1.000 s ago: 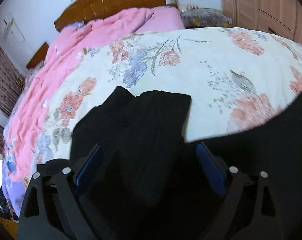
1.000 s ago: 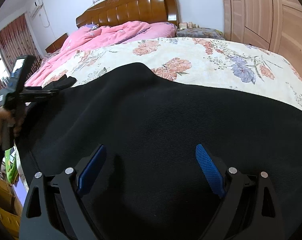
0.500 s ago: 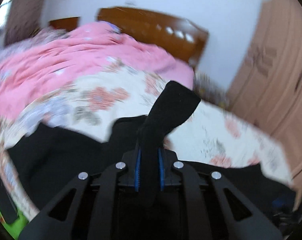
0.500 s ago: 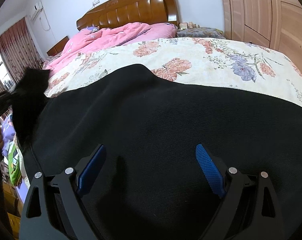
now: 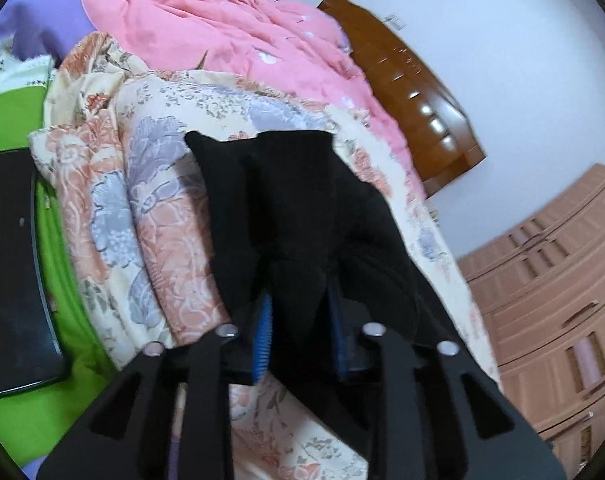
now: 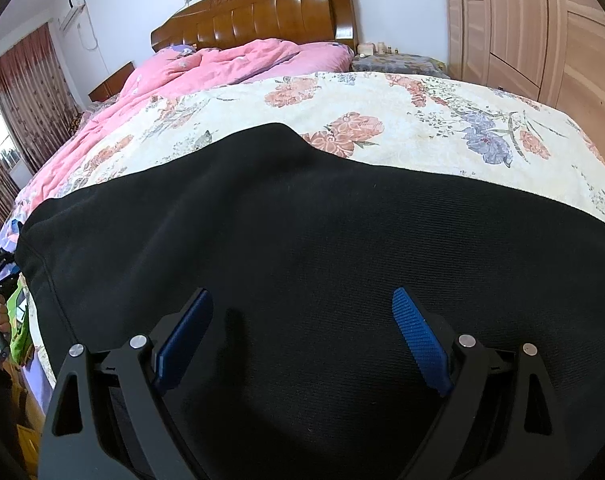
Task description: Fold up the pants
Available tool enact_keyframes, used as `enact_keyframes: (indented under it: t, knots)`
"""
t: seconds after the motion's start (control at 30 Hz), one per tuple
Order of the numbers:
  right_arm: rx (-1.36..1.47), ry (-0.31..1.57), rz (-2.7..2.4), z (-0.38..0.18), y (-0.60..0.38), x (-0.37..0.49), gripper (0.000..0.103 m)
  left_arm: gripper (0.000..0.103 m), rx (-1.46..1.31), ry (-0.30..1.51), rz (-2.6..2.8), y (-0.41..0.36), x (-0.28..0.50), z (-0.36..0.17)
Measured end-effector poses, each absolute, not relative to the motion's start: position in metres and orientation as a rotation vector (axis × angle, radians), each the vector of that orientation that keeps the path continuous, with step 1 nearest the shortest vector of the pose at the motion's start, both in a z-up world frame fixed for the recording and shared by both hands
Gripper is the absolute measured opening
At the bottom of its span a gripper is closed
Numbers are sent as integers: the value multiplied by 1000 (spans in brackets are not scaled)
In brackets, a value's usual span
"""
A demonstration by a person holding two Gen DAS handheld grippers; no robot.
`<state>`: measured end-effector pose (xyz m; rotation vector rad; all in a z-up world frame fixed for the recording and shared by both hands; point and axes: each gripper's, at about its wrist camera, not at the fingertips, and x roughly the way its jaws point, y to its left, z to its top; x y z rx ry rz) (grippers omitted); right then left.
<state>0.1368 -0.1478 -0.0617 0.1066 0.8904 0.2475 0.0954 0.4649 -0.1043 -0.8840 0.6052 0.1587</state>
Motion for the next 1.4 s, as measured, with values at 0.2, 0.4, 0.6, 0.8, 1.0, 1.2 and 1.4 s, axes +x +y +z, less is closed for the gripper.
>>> enact_keyframes:
  t: [0.2, 0.4, 0.6, 0.8, 1.0, 1.2, 1.4]
  knots:
    - [-15, 821, 326, -39, -119, 121, 88, 52, -840, 605, 170, 472, 104, -87]
    - [-214, 716, 701, 0, -8, 83, 88, 16, -747, 545, 202, 471, 100, -62]
    - [-364, 746, 961, -6, 113, 88, 78, 17, -698, 494, 197, 470, 103, -46]
    - [-448, 869, 1079, -38, 188, 94, 64, 43, -763, 621, 248, 480, 109, -88]
    - [-469, 858, 1145, -37, 241, 95, 57, 11, -746, 589, 197, 483, 107, -67]
    - [-532, 847, 1118, -49, 283, 98, 52, 5, -710, 570, 179, 479, 109, -39]
    - [-599, 782, 1062, -57, 284, 91, 11, 5, -720, 542, 134, 476, 112, -25]
